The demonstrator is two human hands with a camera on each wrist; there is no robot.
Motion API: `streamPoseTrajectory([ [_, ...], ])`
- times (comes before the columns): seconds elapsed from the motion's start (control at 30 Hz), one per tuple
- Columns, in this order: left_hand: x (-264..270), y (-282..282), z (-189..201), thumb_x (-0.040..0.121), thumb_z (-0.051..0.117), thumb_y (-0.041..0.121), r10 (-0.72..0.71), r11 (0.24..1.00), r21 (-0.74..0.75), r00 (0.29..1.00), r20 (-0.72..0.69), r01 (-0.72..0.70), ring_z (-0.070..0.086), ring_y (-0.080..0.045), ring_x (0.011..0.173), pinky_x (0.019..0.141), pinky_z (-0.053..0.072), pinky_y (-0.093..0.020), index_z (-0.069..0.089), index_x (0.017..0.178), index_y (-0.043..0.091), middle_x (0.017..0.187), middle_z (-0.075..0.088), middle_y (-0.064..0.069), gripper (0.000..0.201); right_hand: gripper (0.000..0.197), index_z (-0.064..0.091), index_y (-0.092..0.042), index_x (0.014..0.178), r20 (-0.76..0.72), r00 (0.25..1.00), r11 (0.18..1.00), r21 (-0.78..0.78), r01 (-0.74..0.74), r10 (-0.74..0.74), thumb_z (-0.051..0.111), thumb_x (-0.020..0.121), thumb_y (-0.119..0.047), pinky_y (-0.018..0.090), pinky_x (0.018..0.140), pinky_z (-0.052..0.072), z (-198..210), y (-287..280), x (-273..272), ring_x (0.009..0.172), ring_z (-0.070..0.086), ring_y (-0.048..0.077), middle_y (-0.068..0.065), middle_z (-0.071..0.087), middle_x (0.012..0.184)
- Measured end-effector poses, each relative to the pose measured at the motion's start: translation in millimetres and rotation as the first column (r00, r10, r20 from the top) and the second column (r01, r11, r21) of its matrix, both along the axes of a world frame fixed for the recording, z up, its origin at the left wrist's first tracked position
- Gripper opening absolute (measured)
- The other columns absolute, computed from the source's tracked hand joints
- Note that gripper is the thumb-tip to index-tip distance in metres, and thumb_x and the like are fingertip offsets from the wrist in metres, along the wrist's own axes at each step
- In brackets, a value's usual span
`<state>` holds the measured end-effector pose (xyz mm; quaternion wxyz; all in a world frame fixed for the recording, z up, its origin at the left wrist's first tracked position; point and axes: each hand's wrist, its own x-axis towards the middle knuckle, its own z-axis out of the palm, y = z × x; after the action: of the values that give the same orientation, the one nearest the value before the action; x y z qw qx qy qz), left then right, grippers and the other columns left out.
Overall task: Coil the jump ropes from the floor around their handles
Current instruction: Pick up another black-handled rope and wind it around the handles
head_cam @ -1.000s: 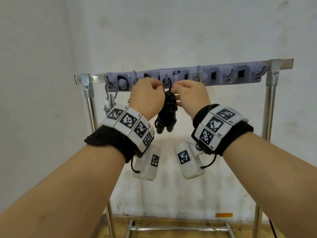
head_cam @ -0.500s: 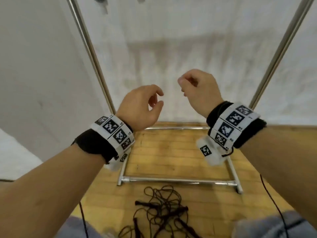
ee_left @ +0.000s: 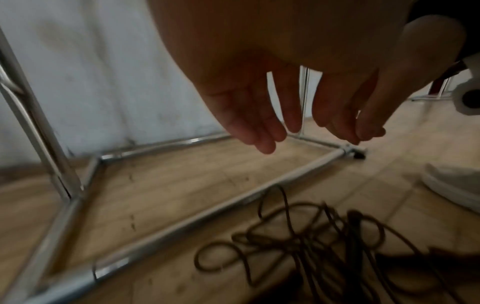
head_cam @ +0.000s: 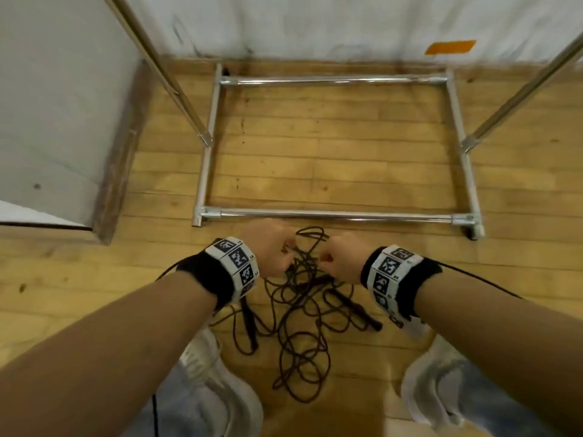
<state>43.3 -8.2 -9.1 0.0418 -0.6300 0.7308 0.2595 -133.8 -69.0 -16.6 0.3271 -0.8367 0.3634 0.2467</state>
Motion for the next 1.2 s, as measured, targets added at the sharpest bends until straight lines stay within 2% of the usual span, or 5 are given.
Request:
streamPoseTrajectory([
  [0.2,5,11,-84,0.089,0.057,0.042,0.043,0.988,0.151,0.999,0.003,-0.043,0.056,-0.018,0.107,0.085,0.049,-0.031,0.061,0.119,0.029,0.118,0.059,0.006,0.033,0.039,0.046,-0.023,0.128,0.020,0.997,0.996,-0.050,0.071,-0.070,0.053,0.091,-0.033,0.037,0.079,0.050,-83,15,-1,0.104,0.054,0.029,0.004,0.039,0.128],
  [0.5,-14,-1,-105,0.088,0.060,0.040,0.242,0.969,0.111,0.929,-0.281,-0.219,0.060,-0.014,0.090,0.072,0.051,-0.029,0.058,0.122,0.028,0.102,0.063,0.006,0.036,0.018,0.062,-0.017,0.096,0.433,0.866,0.946,-0.079,0.314,-0.251,0.047,0.095,-0.026,0.031,0.067,0.043,-103,-1,-3,0.081,0.056,0.019,-0.005,0.057,0.088],
  [0.83,2,-54,1,0.071,0.076,0.030,0.584,0.811,0.401,0.556,-0.591,-0.426,0.066,-0.001,0.070,0.058,0.054,-0.018,0.070,0.080,0.034,0.074,0.070,0.014,0.012,0.011,0.050,-0.022,0.089,0.792,0.504,0.838,0.017,0.546,-0.344,0.040,0.094,-0.025,0.018,0.052,0.041,7,-33,21,0.057,0.051,0.004,-0.010,0.054,0.064],
  [1.0,4,-65,84,0.074,0.075,0.031,0.465,0.882,0.268,0.631,-0.620,-0.387,0.063,0.004,0.074,0.067,0.053,-0.023,0.072,0.070,0.041,0.073,0.069,0.021,0.010,0.016,0.047,-0.029,0.083,0.863,0.403,0.838,0.040,0.544,-0.304,0.039,0.095,-0.022,0.024,0.056,0.043,89,-39,25,0.060,0.052,0.010,-0.005,0.055,0.066],
  [1.2,-13,-53,177,0.076,0.076,0.032,0.405,0.864,0.030,0.658,-0.634,-0.503,0.060,-0.009,0.066,0.071,0.054,-0.035,0.057,0.066,0.017,0.068,0.067,0.003,0.026,0.014,0.049,-0.019,0.083,0.930,0.345,0.813,-0.101,0.573,-0.128,0.043,0.095,-0.019,0.027,0.056,0.042,188,-35,26,0.057,0.047,0.010,-0.007,0.051,0.063],
])
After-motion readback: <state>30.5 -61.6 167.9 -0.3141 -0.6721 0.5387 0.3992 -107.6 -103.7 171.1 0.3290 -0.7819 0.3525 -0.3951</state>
